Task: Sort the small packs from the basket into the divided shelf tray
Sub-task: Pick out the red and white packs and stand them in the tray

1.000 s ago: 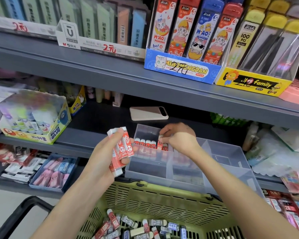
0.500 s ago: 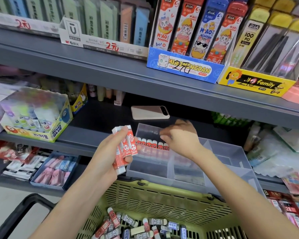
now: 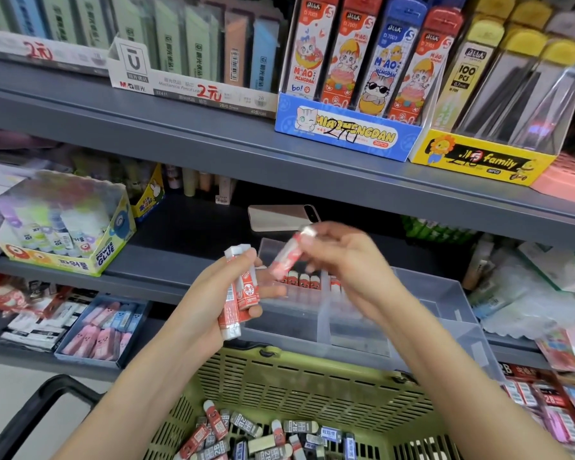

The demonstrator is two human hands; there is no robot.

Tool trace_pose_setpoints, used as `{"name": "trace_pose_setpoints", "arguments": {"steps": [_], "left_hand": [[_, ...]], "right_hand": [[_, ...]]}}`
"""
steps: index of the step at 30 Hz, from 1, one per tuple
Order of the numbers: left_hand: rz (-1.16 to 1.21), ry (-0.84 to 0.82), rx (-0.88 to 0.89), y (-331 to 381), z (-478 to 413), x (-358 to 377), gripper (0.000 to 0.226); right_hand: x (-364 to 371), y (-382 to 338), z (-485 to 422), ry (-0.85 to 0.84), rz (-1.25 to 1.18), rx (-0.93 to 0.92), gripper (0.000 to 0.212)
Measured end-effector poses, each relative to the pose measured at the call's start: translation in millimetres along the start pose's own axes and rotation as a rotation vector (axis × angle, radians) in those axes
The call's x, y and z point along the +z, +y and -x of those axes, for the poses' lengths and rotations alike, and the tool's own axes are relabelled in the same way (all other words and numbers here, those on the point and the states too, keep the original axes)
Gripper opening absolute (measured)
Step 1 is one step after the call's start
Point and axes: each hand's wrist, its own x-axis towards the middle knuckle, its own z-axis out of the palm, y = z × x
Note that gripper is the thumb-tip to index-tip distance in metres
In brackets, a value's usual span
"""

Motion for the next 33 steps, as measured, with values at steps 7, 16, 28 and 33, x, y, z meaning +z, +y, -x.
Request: {"name": "trace_pose_setpoints", "arguments": {"steps": [7, 16, 28, 33], "left_hand": [[-0.052, 0.004, 0.016, -1, 0, 9, 0.041], [-0.09, 0.008, 0.001, -7, -2, 26, 0.04], [-0.065, -0.104, -0.114, -9, -4, 38, 0.049], [-0.143, -0.232, -0.13, -9, -4, 42, 0.038]], "right_hand": [[-75, 16, -9, 0.48, 0.175, 0.073, 0.02], [-59, 57, -21, 0.289, 0.428, 0.28, 0.016], [-44, 31, -1, 0.311, 0.706, -0.04, 0.011], [-21, 0, 28, -0.158, 0.437, -0.112, 0.014]]}}
